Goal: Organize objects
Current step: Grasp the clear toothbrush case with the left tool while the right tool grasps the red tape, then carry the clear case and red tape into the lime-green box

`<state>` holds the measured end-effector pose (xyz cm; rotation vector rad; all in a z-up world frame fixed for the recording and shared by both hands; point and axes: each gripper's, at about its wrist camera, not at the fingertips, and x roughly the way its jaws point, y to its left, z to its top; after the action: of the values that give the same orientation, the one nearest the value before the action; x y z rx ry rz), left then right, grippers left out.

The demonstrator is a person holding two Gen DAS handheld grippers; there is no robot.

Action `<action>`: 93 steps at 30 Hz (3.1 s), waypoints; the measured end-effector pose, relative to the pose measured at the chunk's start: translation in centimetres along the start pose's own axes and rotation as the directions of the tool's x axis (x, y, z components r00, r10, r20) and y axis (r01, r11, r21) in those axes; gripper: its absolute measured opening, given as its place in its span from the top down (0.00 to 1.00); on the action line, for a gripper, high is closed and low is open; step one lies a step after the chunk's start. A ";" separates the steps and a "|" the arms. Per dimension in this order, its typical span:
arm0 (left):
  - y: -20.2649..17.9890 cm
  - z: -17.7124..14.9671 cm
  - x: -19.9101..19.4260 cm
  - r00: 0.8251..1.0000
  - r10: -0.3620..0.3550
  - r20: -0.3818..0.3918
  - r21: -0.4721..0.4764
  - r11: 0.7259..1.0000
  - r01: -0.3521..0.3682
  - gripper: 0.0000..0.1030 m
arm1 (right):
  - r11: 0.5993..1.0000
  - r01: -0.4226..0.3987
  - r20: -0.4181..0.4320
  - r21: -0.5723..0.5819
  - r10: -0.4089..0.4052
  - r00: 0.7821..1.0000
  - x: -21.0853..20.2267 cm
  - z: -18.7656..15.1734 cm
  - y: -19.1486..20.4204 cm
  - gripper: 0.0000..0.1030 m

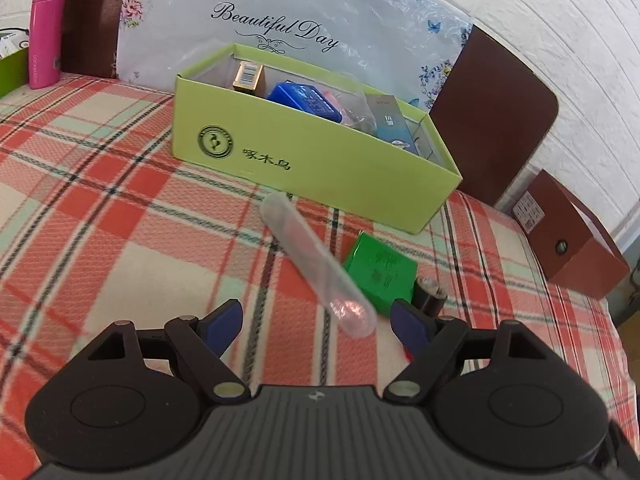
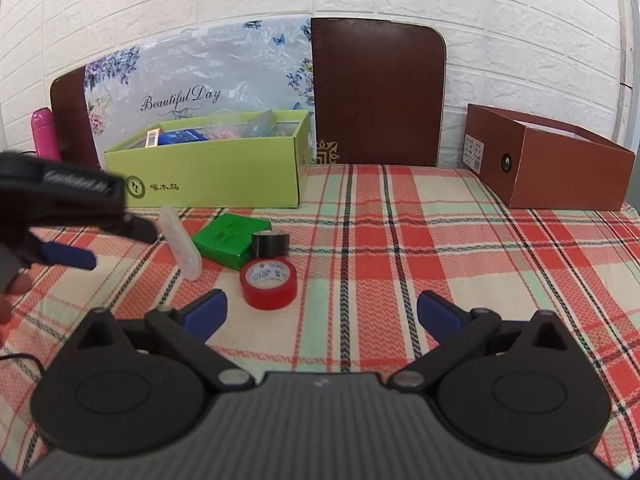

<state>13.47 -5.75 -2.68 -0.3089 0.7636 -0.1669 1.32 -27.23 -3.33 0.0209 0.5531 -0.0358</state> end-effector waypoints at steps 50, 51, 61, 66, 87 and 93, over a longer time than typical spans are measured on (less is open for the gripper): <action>5.3 -3.2 -1.3 0.995 0.093 -0.038 0.176 0.981 -0.085 0.46 | 0.954 -0.261 -0.199 -0.147 0.230 0.953 4.8 -1.3 7.0 0.44; 5.3 -3.2 -1.3 0.995 0.094 -0.038 0.181 0.980 -0.085 0.46 | 0.955 -0.259 -0.199 -0.145 0.228 0.953 4.9 -1.3 7.0 0.44; 5.4 -3.1 -1.0 0.996 0.084 -0.042 0.196 0.978 -0.074 0.56 | 0.959 -0.247 -0.192 -0.135 0.220 0.956 5.4 -1.3 7.1 0.48; 5.6 -3.0 -1.1 0.996 0.083 -0.040 0.202 0.977 -0.073 0.72 | 0.961 -0.246 -0.192 -0.128 0.220 0.957 5.4 -1.1 7.0 0.55; 2.5 2.4 -5.7 0.988 -0.110 0.112 0.220 0.972 0.084 0.74 | 0.950 -0.265 -0.030 -0.165 0.264 0.964 4.1 5.2 7.1 0.56; 1.0 5.9 -6.1 0.968 -0.169 0.187 0.235 0.964 0.123 0.74 | 0.954 -0.239 0.032 -0.178 0.249 0.968 5.3 8.7 6.5 0.56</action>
<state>13.26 -2.00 5.00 -0.1663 0.5103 -0.3525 10.64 -21.10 1.32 -0.0811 0.4950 0.2526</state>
